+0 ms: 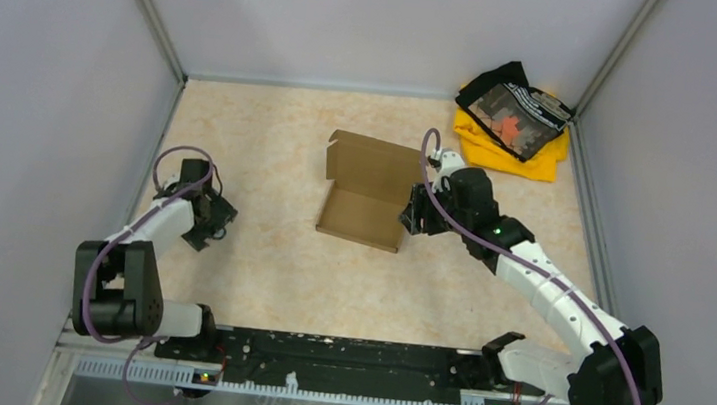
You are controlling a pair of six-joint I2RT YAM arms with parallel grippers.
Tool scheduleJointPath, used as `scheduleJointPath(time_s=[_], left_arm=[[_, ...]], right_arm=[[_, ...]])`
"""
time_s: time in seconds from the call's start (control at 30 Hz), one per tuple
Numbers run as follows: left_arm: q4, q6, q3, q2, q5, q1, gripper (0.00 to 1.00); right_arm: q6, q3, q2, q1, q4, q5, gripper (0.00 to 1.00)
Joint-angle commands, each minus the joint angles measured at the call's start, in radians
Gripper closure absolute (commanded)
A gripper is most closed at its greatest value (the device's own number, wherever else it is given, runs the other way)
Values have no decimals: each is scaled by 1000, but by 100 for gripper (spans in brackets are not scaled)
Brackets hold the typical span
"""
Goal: Fold the paper box
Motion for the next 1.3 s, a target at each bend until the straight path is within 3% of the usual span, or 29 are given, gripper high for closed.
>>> scheduleJointPath(time_s=[0.0,0.13,0.57,0.67,0.77,0.97,1.27], left_arm=[[67,19,-19,13,45,19,22],[74,27,-22,30,44,28,29],[25,25,21,111,40,31,34],[4,26,47,142,44,31,46],[-17,24,67,173,54,31,51],[-3,24,61,193,82,29,52],[-5,48,70,221,117,2,45]], right_arm=[[-9,-2,-1,1,49,-7,46],[-11,-3,-5,2,45,3,46],[-18,-11,-5,3,45,19,46],[-18,-10,-5,3,46,21,46],[-20,-11,-3,4,47,19,46],[-29,-8,1,3,45,22,46],[-33,-5,9,3,49,21,46]])
